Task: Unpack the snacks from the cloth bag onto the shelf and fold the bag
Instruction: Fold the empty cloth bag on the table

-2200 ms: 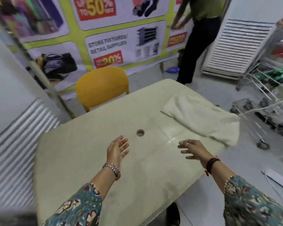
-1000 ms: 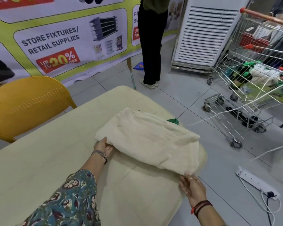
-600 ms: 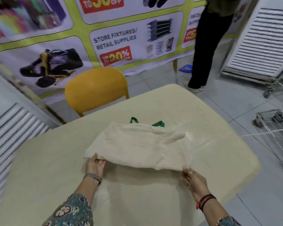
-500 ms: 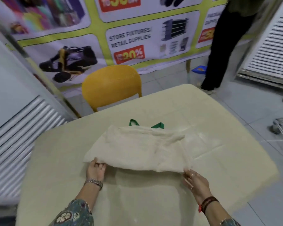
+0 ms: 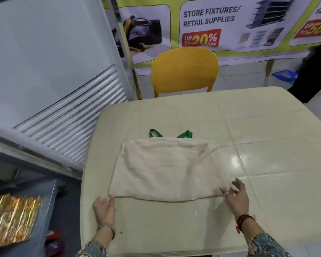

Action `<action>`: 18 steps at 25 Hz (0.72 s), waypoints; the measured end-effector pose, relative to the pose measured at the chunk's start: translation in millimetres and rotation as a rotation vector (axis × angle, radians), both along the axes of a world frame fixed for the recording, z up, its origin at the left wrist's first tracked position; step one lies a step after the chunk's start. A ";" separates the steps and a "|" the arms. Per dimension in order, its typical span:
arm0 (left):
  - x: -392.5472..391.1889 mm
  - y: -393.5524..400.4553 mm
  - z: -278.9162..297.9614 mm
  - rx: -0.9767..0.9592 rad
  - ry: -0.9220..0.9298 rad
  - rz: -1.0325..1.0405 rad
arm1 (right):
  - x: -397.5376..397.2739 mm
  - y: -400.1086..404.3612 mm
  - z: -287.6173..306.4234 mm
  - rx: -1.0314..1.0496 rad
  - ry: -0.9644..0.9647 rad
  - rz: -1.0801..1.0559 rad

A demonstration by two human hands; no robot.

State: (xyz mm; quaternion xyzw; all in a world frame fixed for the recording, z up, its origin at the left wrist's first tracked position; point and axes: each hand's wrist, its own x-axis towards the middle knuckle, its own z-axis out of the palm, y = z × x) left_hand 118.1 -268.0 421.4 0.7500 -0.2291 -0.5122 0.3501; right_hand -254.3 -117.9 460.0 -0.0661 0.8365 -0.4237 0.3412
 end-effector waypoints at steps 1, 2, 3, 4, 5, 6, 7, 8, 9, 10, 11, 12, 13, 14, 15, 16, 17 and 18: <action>10.8 -2.3 -2.1 -0.020 -0.136 -0.105 | -1.6 -3.7 2.4 0.019 0.037 0.040; 19.6 -6.4 -5.2 -0.037 -0.229 -0.222 | -4.0 -6.9 2.7 0.049 0.070 0.076; 23.2 -10.1 -2.0 -0.032 -0.278 -0.328 | -5.7 -8.2 0.8 0.088 0.094 0.098; 25.1 -15.2 -0.7 -0.044 -0.305 -0.423 | -7.2 -9.2 -1.3 0.123 0.123 0.106; 26.9 -20.5 1.0 -0.048 -0.348 -0.491 | -7.9 -8.5 -5.9 0.138 0.137 0.077; 27.1 -26.1 -1.1 -0.054 -0.393 -0.544 | -8.5 -7.0 -8.5 0.128 0.126 0.032; 26.2 -31.3 -0.2 -0.046 -0.432 -0.571 | -9.4 -6.2 -10.3 0.106 0.105 -0.011; 27.3 -37.0 -2.6 -0.050 -0.467 -0.599 | -9.4 -5.7 -10.4 0.084 0.094 -0.042; 27.4 -41.1 -2.8 -0.043 -0.486 -0.619 | -11.2 -4.9 -9.8 0.061 0.085 -0.064; 27.4 -45.0 -4.3 -0.043 -0.510 -0.636 | -13.6 -4.6 -7.3 0.026 0.071 -0.090; 28.9 -46.4 -4.5 -0.027 -0.516 -0.632 | -16.3 -4.3 -5.7 -0.008 0.061 -0.118; 31.5 -47.4 -5.9 -0.020 -0.513 -0.620 | -18.6 -4.1 -3.1 -0.039 0.059 -0.146; 32.9 -46.2 -3.0 -0.009 -0.499 -0.590 | -20.9 -3.5 -1.8 -0.063 0.059 -0.168; 34.8 -43.3 -1.4 -0.010 -0.487 -0.562 | -23.5 -2.5 -2.0 -0.072 0.061 -0.184; 36.1 -38.5 2.1 -0.010 -0.473 -0.542 | -26.1 -1.8 -3.3 -0.070 0.058 -0.195; 38.2 -32.1 2.7 -0.014 -0.463 -0.536 | -28.5 -0.8 -6.3 -0.059 0.051 -0.201; 39.6 -23.9 3.9 -0.014 -0.458 -0.538 | -30.4 -0.1 -9.4 -0.040 0.041 -0.210; 40.8 -14.1 3.8 -0.022 -0.460 -0.553 | -33.0 0.2 -12.5 -0.006 0.035 -0.205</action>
